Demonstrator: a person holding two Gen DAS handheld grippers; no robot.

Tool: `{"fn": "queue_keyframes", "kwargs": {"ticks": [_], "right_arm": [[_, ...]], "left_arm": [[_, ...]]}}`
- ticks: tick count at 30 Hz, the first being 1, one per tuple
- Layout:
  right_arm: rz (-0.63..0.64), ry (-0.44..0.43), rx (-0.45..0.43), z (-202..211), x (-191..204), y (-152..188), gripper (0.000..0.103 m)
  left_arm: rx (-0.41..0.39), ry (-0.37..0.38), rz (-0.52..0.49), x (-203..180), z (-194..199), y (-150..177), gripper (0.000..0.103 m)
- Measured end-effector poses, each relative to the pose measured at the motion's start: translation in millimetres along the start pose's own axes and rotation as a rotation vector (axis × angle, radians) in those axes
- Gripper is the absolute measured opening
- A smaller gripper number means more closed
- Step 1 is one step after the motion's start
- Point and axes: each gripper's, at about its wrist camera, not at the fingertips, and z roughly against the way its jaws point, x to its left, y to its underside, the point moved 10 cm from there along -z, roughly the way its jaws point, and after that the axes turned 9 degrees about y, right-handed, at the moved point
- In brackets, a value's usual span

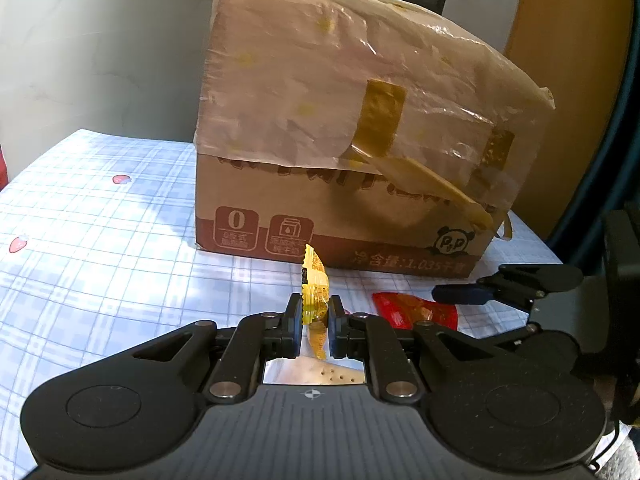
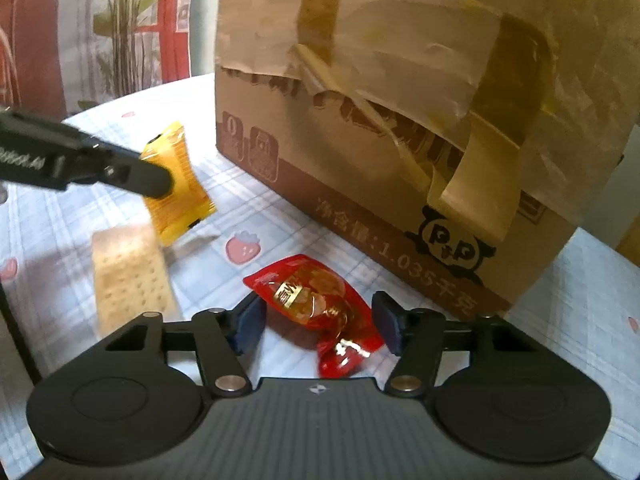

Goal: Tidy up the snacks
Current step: 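Grasp the red candy packet with the right tool while the left tool grasps the yellow packet, then lift the red and yellow packets over the box and open both tools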

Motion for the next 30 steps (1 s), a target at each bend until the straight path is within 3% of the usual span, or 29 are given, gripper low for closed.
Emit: {"fn": "queue_keyframes", "kwargs": {"ticks": [6,8,11,16,24,30], "right_arm": [[-0.093,-0.007,0.003,-2.7,-9.0,-1.8,0.046],[-0.109,0.008,-0.003,-0.1,-12.7,-1.3,0.03],[-0.147,0.025,-0.033,9.4,-20.6,-1.8,0.021],[-0.207,0.016,-0.074,29.0,-26.9,-4.5,0.021],[-0.218,-0.064,-0.1,62.3,-5.0,-1.6,0.021],[-0.23,-0.078,-0.21,96.3,-7.5,-35.3,0.021]], "left_arm": [[0.0,-0.002,0.003,0.2,-0.1,-0.6,0.013],[0.0,-0.002,0.003,0.1,-0.2,-0.5,0.013],[0.0,-0.001,0.001,-1.5,-0.4,-1.2,0.013],[-0.006,0.004,-0.014,-6.6,2.6,-4.5,0.013],[-0.023,0.009,-0.035,-12.4,14.8,-10.2,0.013],[-0.087,0.02,-0.069,-19.3,35.3,-37.1,0.013]]}}
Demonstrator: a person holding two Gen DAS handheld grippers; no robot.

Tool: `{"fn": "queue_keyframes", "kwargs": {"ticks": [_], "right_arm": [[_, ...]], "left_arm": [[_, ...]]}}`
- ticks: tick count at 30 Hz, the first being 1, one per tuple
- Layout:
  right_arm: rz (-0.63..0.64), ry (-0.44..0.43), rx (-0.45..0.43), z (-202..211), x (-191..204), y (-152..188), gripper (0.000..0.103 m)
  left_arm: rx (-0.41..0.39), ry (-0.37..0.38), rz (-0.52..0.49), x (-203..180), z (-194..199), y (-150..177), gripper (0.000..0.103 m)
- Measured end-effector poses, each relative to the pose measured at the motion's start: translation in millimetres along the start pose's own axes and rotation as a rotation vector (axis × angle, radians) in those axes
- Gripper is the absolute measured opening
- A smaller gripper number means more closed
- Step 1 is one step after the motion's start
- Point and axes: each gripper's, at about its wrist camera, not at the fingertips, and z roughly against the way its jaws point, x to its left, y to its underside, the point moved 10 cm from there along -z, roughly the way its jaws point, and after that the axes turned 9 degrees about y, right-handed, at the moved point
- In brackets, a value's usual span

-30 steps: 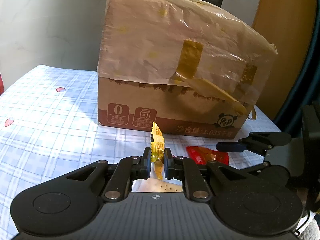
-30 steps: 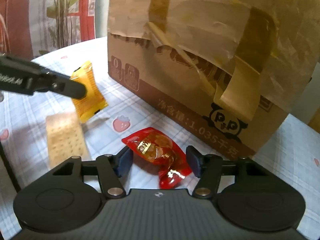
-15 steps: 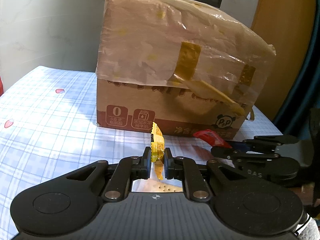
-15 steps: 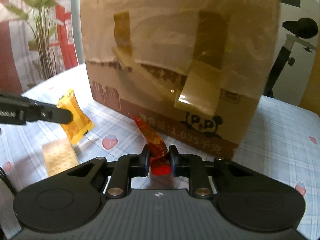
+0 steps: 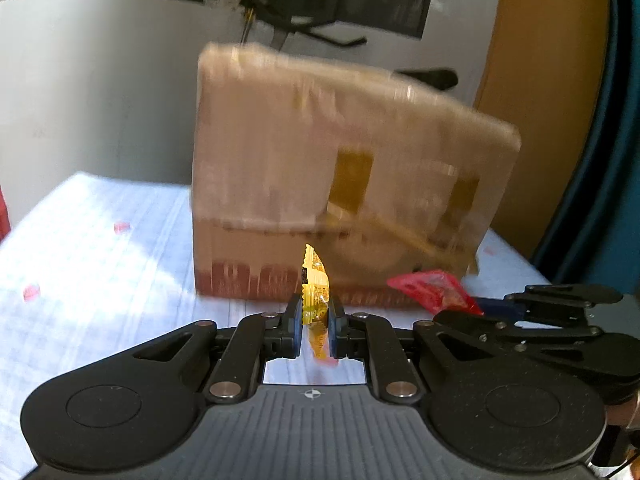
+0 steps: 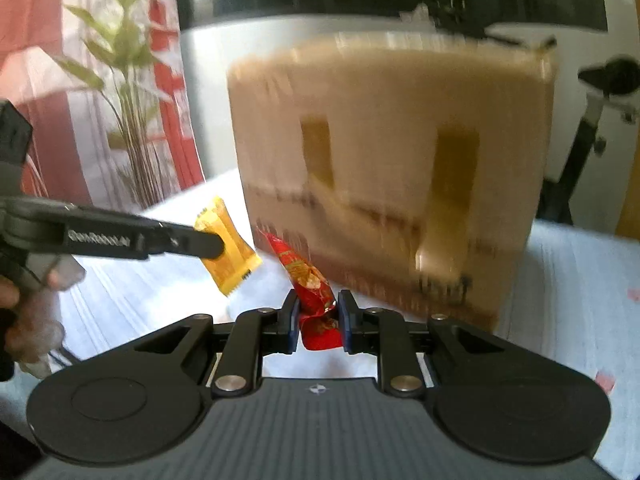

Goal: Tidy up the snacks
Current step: 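Lift the red and yellow packets over the box and open both tools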

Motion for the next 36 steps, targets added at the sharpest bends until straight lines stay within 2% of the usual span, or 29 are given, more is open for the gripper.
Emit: {"fn": "queue_keyframes", "kwargs": {"ticks": [7,11,14,18,24,28,32,33,35,36], "right_arm": [[-0.018,-0.029,-0.178,29.6,2.0,-77.7,0.021],[-0.037,-0.016,-0.241,30.6,-8.7,-123.9,0.021],[-0.034,0.036,-0.264,22.4,-25.8,-152.1,0.021],[-0.056,0.138,-0.236,-9.7,-57.2,-178.3,0.021],[-0.105,0.275,-0.149,-55.2,-99.9,-183.3,0.021],[-0.116,0.332,-0.087,-70.3,-121.6,-169.0,0.021],[-0.09,0.353,-0.059,-74.6,-126.3,-159.7,0.022],[-0.088,0.354,-0.061,-73.7,-124.6,-159.7,0.022],[-0.086,0.348,-0.068,-70.4,-122.3,-159.9,0.036],[-0.087,0.342,-0.071,-68.1,-120.5,-159.8,0.04]], "left_arm": [[-0.149,0.014,-0.065,-6.4,29.0,-74.7,0.014],[-0.229,0.004,-0.126,-11.3,37.1,-124.0,0.014],[-0.261,0.005,-0.143,-10.5,31.7,-156.9,0.014],[-0.27,-0.005,-0.146,-2.9,7.1,-188.9,0.014],[-0.221,-0.05,-0.153,10.6,-33.6,-212.4,0.014],[-0.177,-0.074,-0.155,9.3,-49.0,-210.9,0.014],[-0.129,-0.08,-0.157,11.4,-61.8,-203.0,0.015],[-0.116,-0.075,-0.158,10.2,-63.3,-200.1,0.016],[-0.1,-0.074,-0.156,14.2,-63.3,-196.1,0.03],[-0.099,-0.075,-0.155,15.4,-61.2,-194.8,0.034]]}}
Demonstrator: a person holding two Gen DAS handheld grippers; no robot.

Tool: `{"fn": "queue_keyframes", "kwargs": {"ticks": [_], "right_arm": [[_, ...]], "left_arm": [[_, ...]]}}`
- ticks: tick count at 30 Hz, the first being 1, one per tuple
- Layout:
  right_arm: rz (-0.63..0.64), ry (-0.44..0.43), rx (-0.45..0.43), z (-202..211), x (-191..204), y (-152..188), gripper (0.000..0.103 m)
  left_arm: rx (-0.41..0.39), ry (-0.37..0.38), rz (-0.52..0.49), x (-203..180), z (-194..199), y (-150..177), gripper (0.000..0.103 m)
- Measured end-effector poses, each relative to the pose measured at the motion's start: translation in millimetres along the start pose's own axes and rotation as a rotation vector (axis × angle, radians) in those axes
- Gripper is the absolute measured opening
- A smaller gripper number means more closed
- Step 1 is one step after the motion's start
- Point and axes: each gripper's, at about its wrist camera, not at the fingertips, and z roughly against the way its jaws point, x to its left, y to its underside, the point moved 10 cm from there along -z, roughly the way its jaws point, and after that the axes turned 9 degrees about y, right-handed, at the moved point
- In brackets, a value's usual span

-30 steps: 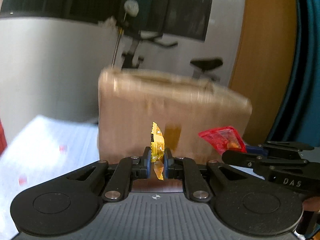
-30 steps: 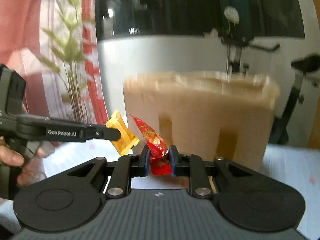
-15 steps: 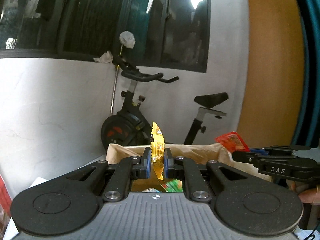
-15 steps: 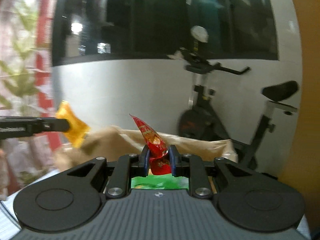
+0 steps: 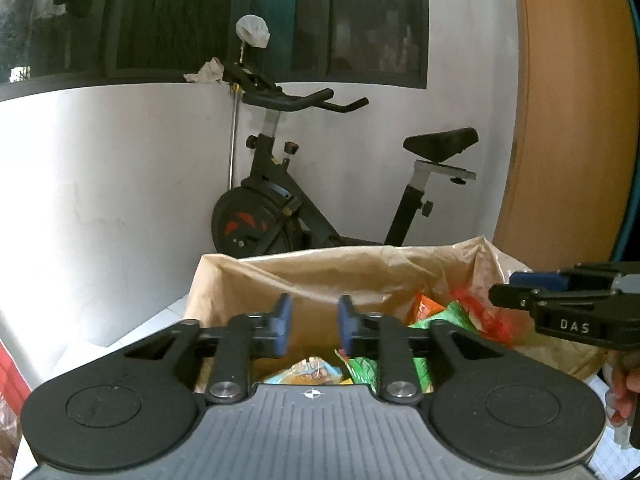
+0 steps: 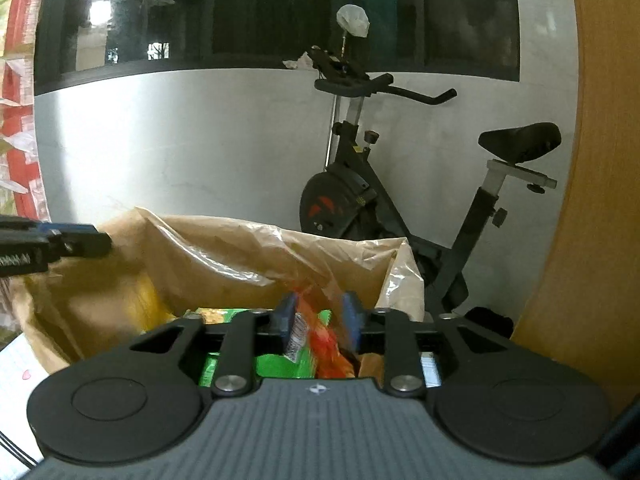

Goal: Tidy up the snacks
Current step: 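Lift the red and yellow packets over the box and open both tools, then move both open tools back down to the cracker packet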

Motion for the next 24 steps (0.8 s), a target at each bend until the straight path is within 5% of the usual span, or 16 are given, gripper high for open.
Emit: {"fn": "queue_keyframes", "kwargs": {"ticks": [5,10,24], "right_arm": [[-0.003,-0.027,-0.032,15.0,4.7,-3.4,0.061],[-0.07,-0.046,-0.061,39.6,4.2,-1.4,0.079],[-0.1,-0.083,-0.089,91.9,14.4,27.3,0.082]], "left_arm": [[-0.006,-0.01,0.062,10.5,13.0,2.4,0.075],[-0.032,-0.018,0.064,14.9,37.5,3.6,0.079],[-0.035,0.011,0.065,2.9,94.6,38.4,0.082]]}}
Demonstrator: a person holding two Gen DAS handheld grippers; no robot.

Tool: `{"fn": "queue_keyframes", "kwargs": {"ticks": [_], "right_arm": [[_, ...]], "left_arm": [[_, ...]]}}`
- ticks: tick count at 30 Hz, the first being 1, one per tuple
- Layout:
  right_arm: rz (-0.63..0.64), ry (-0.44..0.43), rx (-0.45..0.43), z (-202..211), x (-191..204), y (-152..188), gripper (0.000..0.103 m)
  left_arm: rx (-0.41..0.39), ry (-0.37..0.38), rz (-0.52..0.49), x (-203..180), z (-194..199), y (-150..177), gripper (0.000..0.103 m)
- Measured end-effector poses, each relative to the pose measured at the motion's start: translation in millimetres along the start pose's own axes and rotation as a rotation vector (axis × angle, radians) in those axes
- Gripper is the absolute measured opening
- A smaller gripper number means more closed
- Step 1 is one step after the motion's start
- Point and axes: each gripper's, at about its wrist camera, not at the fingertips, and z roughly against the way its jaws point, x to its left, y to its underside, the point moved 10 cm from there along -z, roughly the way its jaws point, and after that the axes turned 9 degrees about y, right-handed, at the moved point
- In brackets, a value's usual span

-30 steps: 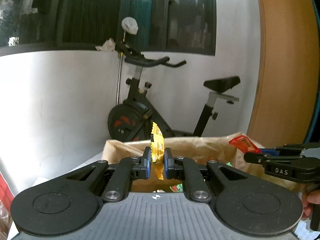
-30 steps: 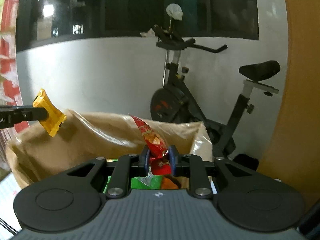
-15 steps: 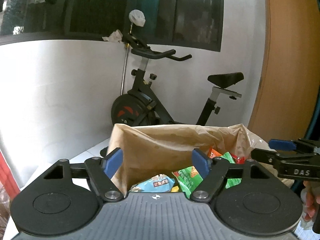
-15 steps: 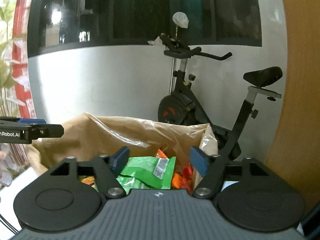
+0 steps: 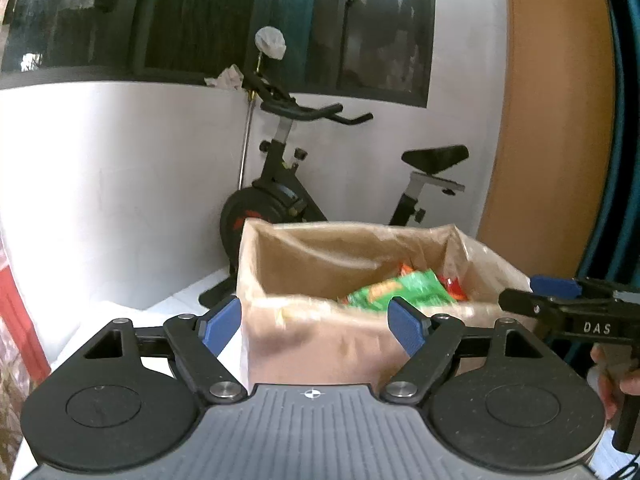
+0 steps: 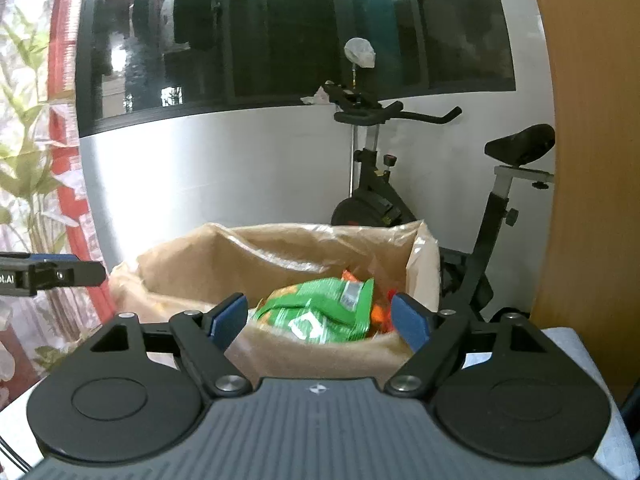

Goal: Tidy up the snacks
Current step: 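Move both open tools back down to the cracker packet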

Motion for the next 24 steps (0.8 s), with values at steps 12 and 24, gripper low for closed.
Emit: {"fn": "queue_keyframes", "kwargs": {"ticks": [12,24], "right_arm": [[0.019,-0.013,-0.011,22.9,14.7,35.5,0.082],[0.037,-0.073,0.188,21.3,40.7,132.5,0.082]], "left_arm": [[0.095,0.01,0.069,4.2,5.5,66.0,0.082],[0.247,0.004,0.129,11.9,1.6,141.7,0.081]]}}
